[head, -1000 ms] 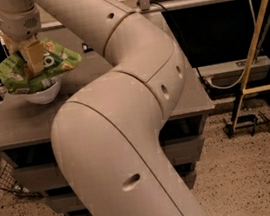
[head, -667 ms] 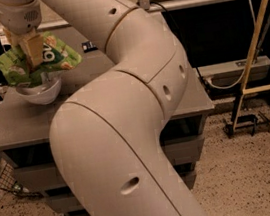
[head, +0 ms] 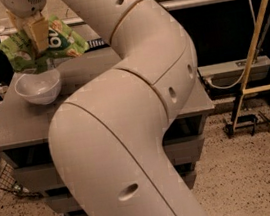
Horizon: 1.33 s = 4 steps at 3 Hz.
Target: Pick green rice chip bag from white bowl and place on counter
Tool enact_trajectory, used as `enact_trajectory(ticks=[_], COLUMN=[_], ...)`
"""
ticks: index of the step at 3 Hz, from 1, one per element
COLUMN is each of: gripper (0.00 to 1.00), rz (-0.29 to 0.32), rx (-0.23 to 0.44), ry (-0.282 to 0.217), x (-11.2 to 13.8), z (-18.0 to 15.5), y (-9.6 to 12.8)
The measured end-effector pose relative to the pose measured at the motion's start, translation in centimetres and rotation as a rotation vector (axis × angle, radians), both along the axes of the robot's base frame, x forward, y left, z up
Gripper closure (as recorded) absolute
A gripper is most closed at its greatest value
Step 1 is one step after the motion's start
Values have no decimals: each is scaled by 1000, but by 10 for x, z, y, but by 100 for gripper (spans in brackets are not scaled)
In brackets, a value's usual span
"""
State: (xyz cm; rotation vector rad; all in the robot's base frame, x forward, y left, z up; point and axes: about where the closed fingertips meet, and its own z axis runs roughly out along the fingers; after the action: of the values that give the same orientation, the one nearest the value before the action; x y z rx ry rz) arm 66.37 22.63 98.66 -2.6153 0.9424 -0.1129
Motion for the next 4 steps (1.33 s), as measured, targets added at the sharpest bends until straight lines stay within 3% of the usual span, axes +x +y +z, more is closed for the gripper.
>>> enact_trajectory(ticks=[1,2,4], gripper=[100,100,100], rz=[-65,-147,-362], rx=[-3,-6,19], ry=[-3,28,94], x=[17,37,66], z=[-3,-22,-51], y=[-25,-55,-132])
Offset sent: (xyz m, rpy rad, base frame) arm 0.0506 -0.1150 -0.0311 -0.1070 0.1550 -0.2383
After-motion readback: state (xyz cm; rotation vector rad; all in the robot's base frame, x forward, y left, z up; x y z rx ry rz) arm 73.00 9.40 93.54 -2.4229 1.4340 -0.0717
